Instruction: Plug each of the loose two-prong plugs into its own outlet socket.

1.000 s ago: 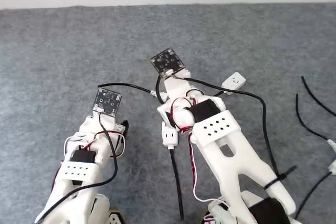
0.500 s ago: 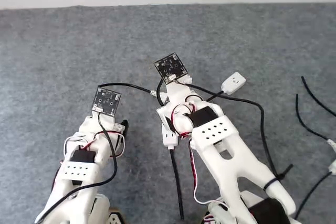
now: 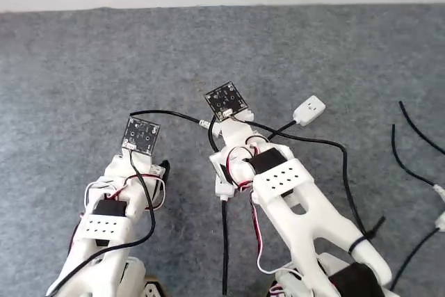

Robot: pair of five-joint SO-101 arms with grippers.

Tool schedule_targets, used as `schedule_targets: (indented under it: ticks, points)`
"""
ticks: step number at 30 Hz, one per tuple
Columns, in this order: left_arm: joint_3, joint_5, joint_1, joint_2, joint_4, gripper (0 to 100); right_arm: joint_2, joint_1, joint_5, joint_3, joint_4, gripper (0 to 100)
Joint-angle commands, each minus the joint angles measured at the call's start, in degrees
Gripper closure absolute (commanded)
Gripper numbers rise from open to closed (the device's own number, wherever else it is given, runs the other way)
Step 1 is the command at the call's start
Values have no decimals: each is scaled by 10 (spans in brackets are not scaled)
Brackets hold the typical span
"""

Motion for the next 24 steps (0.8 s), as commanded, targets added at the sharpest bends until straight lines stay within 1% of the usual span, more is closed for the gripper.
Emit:
schedule_targets:
  ticks: [1, 6, 12, 18, 22, 24]
  points:
    - [-5, 4, -4, -4, -13, 816, -7, -11, -15, -3, -3, 991]
    - [-5, 4, -4, -4, -12, 816, -1, -6, -30, 1, 2, 991]
    - [-5, 4, -4, -4, -11, 816, 4, -6, -25, 44, -23, 991]
    - [0, 4, -3, -4, -12, 816, 38, -6, -8, 42, -19, 991]
    - [0, 4, -3, -4, -13, 815, 38, -9, -9, 37, -22, 989]
    - [0, 4, -2, -4, -13, 815, 38, -13, -9, 25, -18, 968]
